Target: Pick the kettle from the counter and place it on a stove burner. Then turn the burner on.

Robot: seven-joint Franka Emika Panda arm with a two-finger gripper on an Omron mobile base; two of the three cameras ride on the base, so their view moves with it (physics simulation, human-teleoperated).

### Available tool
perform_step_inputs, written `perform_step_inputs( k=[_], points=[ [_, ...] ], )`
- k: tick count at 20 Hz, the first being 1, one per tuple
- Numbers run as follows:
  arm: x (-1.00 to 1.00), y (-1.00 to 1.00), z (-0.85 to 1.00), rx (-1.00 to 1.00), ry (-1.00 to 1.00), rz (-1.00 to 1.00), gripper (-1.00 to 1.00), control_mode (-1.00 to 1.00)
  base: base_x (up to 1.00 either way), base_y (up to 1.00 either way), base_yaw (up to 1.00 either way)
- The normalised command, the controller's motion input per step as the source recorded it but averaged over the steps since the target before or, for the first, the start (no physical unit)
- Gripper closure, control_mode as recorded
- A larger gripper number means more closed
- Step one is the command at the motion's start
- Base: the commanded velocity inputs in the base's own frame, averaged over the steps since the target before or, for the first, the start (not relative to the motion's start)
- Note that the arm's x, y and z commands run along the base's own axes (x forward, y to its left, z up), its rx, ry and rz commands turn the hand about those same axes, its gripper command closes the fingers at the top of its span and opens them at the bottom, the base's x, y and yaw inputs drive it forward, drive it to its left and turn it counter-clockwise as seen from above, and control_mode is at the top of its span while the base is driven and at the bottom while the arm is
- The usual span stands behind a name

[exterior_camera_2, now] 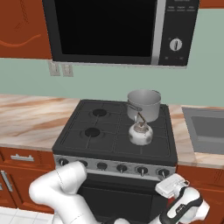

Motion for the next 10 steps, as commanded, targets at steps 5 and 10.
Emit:
perform_step_inputs(
  k=[5, 10],
  points=[
    [0.56, -0.41, 0.26, 0.06, 0.59, -0.38, 1.00, -1.00, 0.00, 0.00, 0.00],
    [0.33, -0.18, 0.07, 0.02, 0.37, -0.32, 1.00, -1.00, 0.00, 0.00, 0.00]
  ],
)
